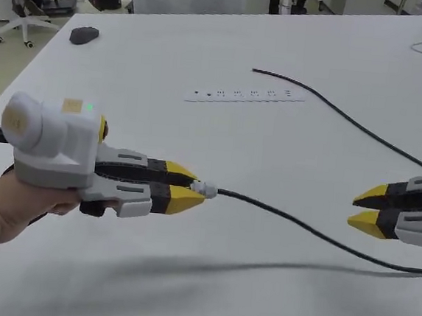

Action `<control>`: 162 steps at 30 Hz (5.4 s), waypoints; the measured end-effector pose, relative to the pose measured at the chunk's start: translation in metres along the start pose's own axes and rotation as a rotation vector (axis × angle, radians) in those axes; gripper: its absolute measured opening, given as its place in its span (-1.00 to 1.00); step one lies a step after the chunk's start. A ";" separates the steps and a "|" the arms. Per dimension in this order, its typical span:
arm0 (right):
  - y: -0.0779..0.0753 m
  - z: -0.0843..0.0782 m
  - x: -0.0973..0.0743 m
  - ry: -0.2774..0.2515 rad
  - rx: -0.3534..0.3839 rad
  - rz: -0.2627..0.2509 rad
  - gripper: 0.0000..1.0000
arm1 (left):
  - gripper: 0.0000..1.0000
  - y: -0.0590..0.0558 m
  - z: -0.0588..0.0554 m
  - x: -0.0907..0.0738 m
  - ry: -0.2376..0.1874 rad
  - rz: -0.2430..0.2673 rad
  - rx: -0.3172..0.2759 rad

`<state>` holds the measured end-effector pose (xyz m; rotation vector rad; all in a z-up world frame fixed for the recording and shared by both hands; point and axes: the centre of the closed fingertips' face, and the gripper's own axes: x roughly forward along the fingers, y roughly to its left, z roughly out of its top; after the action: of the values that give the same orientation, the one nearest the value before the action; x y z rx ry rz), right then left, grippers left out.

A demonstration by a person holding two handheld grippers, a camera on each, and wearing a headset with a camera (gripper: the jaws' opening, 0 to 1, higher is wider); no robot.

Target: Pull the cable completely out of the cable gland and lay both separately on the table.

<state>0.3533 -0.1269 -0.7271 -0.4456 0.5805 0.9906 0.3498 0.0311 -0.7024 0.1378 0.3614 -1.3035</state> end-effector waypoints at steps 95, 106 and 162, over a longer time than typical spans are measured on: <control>0.010 0.052 0.025 0.023 -0.121 0.007 -0.70 | -0.71 0.013 0.010 -0.034 -0.028 0.130 0.056; 0.077 0.120 0.080 -0.034 -0.343 0.213 -0.79 | -0.71 0.003 0.012 -0.029 -0.012 0.100 0.075; 0.068 0.286 0.212 -0.611 0.186 0.370 -1.00 | -0.71 0.094 -0.058 -0.169 -0.201 0.720 -0.112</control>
<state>0.4546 0.2131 -0.6498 0.1457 0.1952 1.3382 0.3925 0.2281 -0.7099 0.0329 0.1820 -0.5764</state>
